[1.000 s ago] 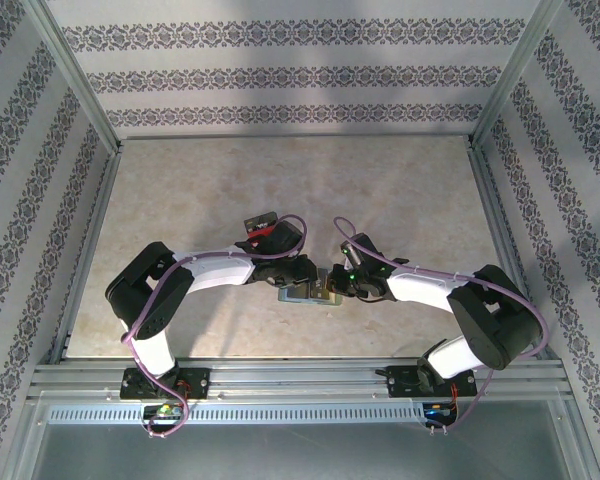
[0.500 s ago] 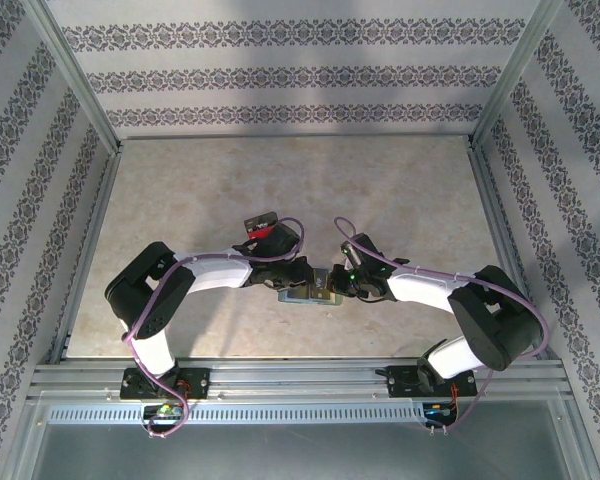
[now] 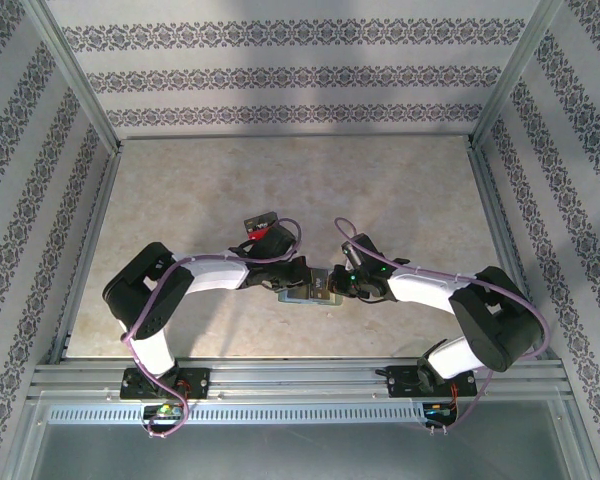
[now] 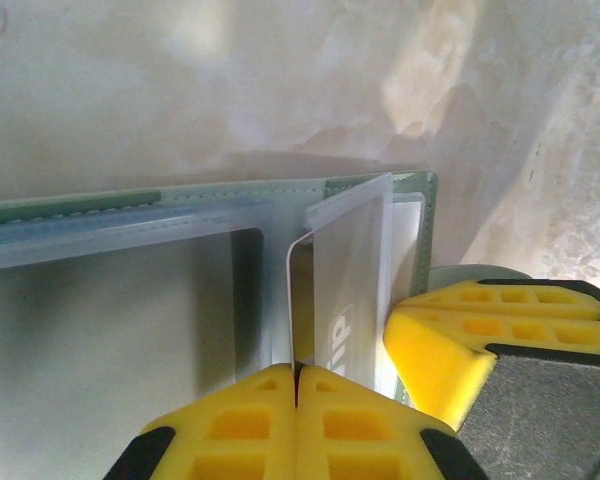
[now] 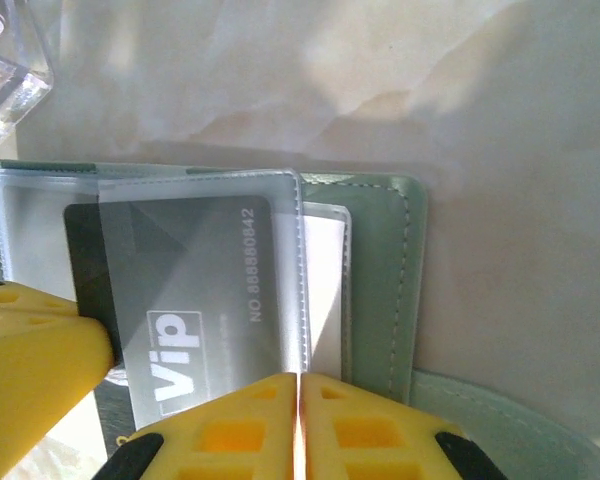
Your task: Take the credit cards out of the card holder
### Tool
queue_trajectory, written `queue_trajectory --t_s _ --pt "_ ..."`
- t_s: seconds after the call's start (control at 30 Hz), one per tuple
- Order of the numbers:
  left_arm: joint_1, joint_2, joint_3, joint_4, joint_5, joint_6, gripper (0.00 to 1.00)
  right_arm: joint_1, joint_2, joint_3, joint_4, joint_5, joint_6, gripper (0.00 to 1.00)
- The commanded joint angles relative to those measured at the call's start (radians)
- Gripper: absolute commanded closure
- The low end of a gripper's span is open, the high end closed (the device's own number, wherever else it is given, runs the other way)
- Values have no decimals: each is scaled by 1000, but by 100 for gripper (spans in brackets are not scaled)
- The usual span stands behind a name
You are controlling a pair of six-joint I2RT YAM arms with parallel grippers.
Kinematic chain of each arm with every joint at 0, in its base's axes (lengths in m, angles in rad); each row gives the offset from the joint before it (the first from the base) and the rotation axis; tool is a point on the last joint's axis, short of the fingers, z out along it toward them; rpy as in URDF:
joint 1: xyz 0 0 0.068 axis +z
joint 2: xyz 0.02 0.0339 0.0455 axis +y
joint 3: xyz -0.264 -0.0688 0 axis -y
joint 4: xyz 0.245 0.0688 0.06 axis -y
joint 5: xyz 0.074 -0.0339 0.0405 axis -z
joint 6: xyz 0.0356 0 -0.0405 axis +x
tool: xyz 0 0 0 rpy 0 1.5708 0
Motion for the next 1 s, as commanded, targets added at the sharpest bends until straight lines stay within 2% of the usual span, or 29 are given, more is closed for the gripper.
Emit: queue_trajectory --t_s 0.0,0.4,0.6,0.97 --pt "20 -22 -20 7 1 18 97 -9 -21 -19 -84 53 -12 89" --pt "34 -46 -19 -28 12 72 99 -23 -105 -20 -178 91 -34 89" --pt "34 -40 -18 -17 21 66 100 6 -139 22 -179 84 -39 88" --pt "32 -43 -52 32 19 23 100 63 13 122 -76 35 -35 88"
